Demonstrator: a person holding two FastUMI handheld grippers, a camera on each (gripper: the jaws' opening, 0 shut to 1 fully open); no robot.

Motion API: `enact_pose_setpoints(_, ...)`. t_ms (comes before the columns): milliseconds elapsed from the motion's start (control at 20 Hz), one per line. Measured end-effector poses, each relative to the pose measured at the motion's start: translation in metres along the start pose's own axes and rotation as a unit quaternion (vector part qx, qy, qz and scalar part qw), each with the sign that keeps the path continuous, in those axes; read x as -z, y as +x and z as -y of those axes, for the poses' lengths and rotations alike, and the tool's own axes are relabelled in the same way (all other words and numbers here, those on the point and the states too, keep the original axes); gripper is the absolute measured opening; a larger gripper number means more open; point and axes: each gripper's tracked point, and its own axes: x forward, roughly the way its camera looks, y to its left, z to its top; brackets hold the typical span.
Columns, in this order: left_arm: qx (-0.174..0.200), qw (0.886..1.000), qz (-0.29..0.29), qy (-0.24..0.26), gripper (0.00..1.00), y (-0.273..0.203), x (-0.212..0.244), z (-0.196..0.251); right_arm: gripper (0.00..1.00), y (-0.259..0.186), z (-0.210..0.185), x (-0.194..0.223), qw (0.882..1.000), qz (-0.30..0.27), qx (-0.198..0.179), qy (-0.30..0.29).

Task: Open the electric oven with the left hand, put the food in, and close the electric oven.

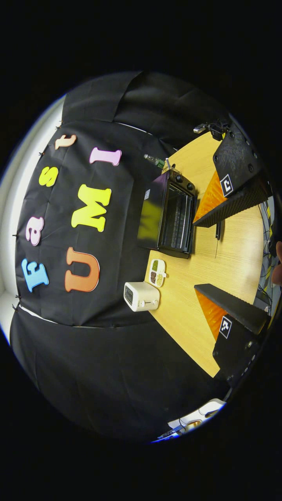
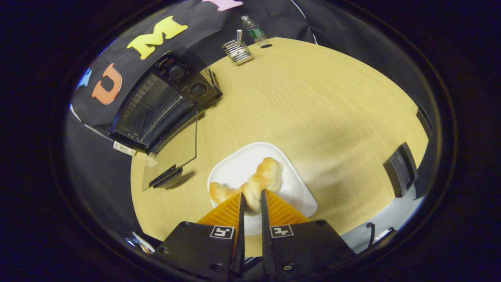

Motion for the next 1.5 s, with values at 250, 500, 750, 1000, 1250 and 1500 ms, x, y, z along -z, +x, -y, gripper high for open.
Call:
enact_pose_setpoints(250, 0.025, 1.0, 0.007, 0.003, 0.95, -0.003, -0.005, 0.002, 0.19, -0.041, -0.023, -0.011, 0.998, 0.04, -0.03, 0.043)
enact_pose_setpoints(500, 0.037, 0.999, 0.013, 0.01, 0.95, -0.009, -0.007, 0.002, 0.19, -0.06, -0.058, -0.018, 0.993, 0.06, -0.071, 0.067)
enact_pose_setpoints(750, 0.017, 0.999, 0.03, 0.022, 0.95, -0.023, -0.015, -0.015, 0.2, -0.048, -0.116, -0.041, 0.989, 0.071, -0.112, 0.062)
enact_pose_setpoints(1000, -0.009, 1.0, 0.016, 0.007, 0.95, -0.033, -0.01, -0.033, 0.18, -0.009, -0.192, -0.066, 0.983, 0.079, -0.16, 0.045)
enact_pose_setpoints(1250, -0.034, 0.999, -0.001, 0.004, 0.95, -0.034, -0.008, -0.048, 0.18, 0.04, -0.242, -0.098, 0.975, 0.091, -0.185, 0.088)
enact_pose_setpoints(1500, -0.047, 0.999, -0.018, 0.018, 0.95, -0.03, -0.008, -0.055, 0.22, 0.081, -0.259, -0.14, 0.962, 0.135, -0.187, 0.146)
